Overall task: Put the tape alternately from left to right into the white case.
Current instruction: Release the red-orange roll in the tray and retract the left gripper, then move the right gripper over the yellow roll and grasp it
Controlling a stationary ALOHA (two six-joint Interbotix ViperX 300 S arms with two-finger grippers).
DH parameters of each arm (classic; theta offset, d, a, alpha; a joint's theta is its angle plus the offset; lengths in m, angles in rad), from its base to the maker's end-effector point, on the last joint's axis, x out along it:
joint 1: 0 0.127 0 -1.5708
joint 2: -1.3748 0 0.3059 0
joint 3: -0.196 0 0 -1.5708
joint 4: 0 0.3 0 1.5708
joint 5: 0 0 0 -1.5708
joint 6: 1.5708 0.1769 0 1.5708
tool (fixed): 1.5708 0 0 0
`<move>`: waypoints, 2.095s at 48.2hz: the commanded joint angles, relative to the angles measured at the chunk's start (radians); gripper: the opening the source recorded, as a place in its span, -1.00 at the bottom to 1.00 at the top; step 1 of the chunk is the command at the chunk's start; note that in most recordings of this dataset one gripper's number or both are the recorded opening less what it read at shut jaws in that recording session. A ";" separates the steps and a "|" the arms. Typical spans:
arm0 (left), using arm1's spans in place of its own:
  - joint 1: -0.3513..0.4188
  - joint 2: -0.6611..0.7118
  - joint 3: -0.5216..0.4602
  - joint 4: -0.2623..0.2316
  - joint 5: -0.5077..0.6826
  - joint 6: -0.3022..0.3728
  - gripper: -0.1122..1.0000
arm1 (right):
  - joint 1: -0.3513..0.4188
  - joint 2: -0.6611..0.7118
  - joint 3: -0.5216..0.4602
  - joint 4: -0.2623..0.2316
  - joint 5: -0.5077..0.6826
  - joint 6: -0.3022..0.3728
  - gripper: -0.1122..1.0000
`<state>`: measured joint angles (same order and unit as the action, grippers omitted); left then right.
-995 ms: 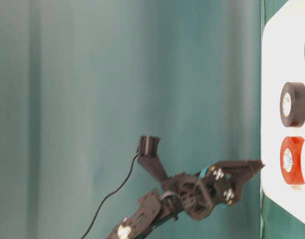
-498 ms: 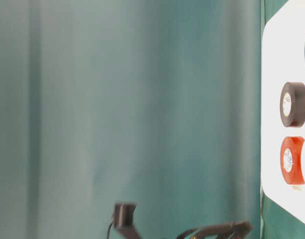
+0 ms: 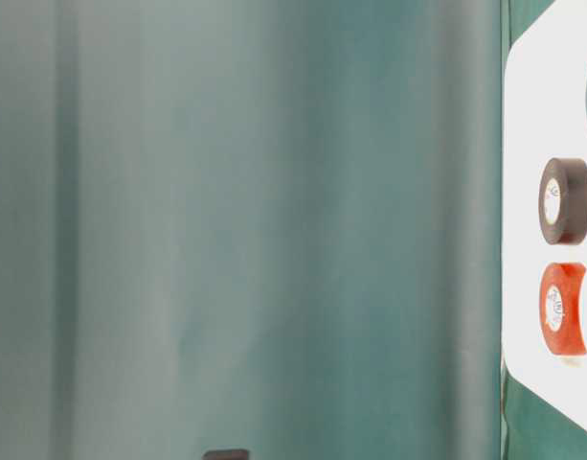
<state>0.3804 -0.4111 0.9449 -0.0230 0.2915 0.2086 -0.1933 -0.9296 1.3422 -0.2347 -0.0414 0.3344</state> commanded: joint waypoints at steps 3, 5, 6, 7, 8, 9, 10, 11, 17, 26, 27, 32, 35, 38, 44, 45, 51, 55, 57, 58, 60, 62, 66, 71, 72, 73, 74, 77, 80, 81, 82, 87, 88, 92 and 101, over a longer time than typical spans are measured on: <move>-0.100 -0.071 0.011 -0.003 -0.008 -0.002 0.71 | 0.002 0.003 -0.012 -0.002 -0.005 0.000 0.35; -0.132 -0.092 0.020 -0.005 -0.009 -0.003 0.71 | 0.002 0.003 -0.012 -0.002 -0.005 0.000 0.35; -0.147 -0.103 0.026 -0.005 -0.011 -0.003 0.71 | 0.002 0.003 -0.011 -0.002 -0.005 0.000 0.35; -0.170 -0.120 0.035 -0.005 -0.014 -0.008 0.70 | 0.002 0.003 -0.012 -0.002 -0.005 0.000 0.35; -0.186 -0.132 0.041 -0.005 -0.018 -0.011 0.70 | 0.002 0.003 -0.011 -0.002 -0.005 0.000 0.35; -0.201 -0.143 0.048 -0.005 -0.021 -0.014 0.70 | 0.002 0.003 -0.012 -0.002 -0.005 0.000 0.35; -0.218 -0.155 0.055 -0.005 -0.026 -0.018 0.70 | 0.002 0.003 -0.011 -0.002 -0.005 0.000 0.35; -0.235 -0.166 0.063 -0.005 -0.032 -0.023 0.70 | 0.000 0.003 -0.011 -0.002 -0.006 -0.002 0.35; -0.316 -0.236 0.106 -0.005 -0.077 -0.054 0.69 | 0.002 0.003 -0.011 -0.002 -0.011 -0.003 0.35; -0.414 -0.347 0.176 -0.005 -0.149 -0.071 0.68 | 0.002 0.002 -0.011 -0.002 -0.011 -0.005 0.35; -0.422 -0.356 0.183 -0.005 -0.155 -0.071 0.68 | 0.002 0.003 -0.011 -0.002 -0.011 -0.005 0.35; -0.449 -0.396 0.209 -0.005 -0.167 -0.071 0.67 | 0.002 0.003 -0.011 -0.002 -0.011 -0.005 0.35; -0.453 -0.410 0.216 -0.005 -0.170 -0.071 0.67 | 0.003 0.003 -0.011 -0.002 -0.011 -0.005 0.35; -0.453 -0.417 0.222 -0.005 -0.170 -0.071 0.67 | 0.005 0.003 -0.011 -0.002 -0.011 -0.005 0.35; -0.453 -0.420 0.225 -0.005 -0.170 -0.069 0.66 | 0.029 0.003 -0.012 -0.002 -0.015 -0.003 0.35; -0.453 -0.420 0.227 -0.003 -0.170 -0.069 0.66 | 0.037 0.003 -0.011 -0.002 -0.017 -0.003 0.35; -0.453 -0.422 0.230 -0.003 -0.169 -0.069 0.66 | 0.097 0.003 -0.011 -0.002 -0.025 0.000 0.35; -0.453 -0.428 0.235 -0.005 -0.170 -0.069 0.66 | 0.152 0.003 -0.011 -0.002 -0.031 0.000 0.34; -0.453 -0.433 0.236 -0.005 -0.170 -0.069 0.66 | 0.176 0.003 -0.011 -0.002 -0.032 0.000 0.34; -0.453 -0.434 0.238 -0.005 -0.170 -0.069 0.66 | 0.189 0.003 -0.011 -0.002 -0.032 0.002 0.34; -0.453 -0.440 0.239 -0.005 -0.170 -0.069 0.66 | 0.213 0.005 -0.011 -0.002 -0.034 0.000 0.34; -0.453 -0.445 0.241 -0.005 -0.170 -0.069 0.66 | 0.233 0.005 -0.009 -0.002 -0.035 0.000 0.34; -0.453 -0.454 0.244 -0.005 -0.170 -0.069 0.65 | 0.262 0.006 -0.009 0.000 -0.038 0.000 0.33; -0.453 -0.457 0.244 -0.003 -0.170 -0.069 0.65 | 0.272 0.009 -0.009 -0.002 -0.038 0.000 0.33; -0.453 -0.456 0.244 -0.005 -0.170 -0.069 0.65 | 0.272 0.011 -0.009 -0.002 -0.038 0.000 0.33; -0.453 -0.457 0.244 -0.003 -0.170 -0.069 0.65 | 0.272 0.011 -0.011 -0.002 -0.040 0.000 0.33; -0.453 -0.457 0.244 -0.005 -0.170 -0.069 0.65 | 0.272 0.012 -0.011 -0.002 -0.043 -0.002 0.33; -0.453 -0.456 0.245 -0.003 -0.170 -0.069 0.65 | 0.270 0.017 -0.015 -0.002 -0.051 -0.002 0.33; -0.453 -0.457 0.247 -0.005 -0.170 -0.069 0.65 | 0.273 0.029 -0.020 -0.002 -0.069 -0.005 0.33; -0.453 -0.456 0.249 -0.003 -0.170 -0.069 0.65 | 0.273 0.035 -0.025 -0.002 -0.075 -0.006 0.33; -0.453 -0.457 0.247 -0.005 -0.170 -0.069 0.65 | 0.273 0.043 -0.028 -0.002 -0.083 -0.008 0.33; -0.453 -0.456 0.247 -0.005 -0.170 -0.069 0.65 | 0.273 0.089 -0.052 -0.005 -0.109 -0.015 0.33; -0.453 -0.456 0.247 -0.003 -0.170 -0.069 0.65 | 0.273 0.101 -0.058 -0.008 -0.112 -0.017 0.33; -0.453 -0.456 0.247 -0.005 -0.170 -0.069 0.65 | 0.273 0.155 -0.092 -0.029 -0.123 -0.017 0.33; -0.453 -0.451 0.250 -0.005 -0.178 -0.069 0.65 | 0.273 0.307 -0.198 -0.064 -0.155 -0.017 0.33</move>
<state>-0.0675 -0.8682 1.2042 -0.0261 0.1289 0.1396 0.0767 -0.6750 1.2057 -0.2899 -0.1733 0.3191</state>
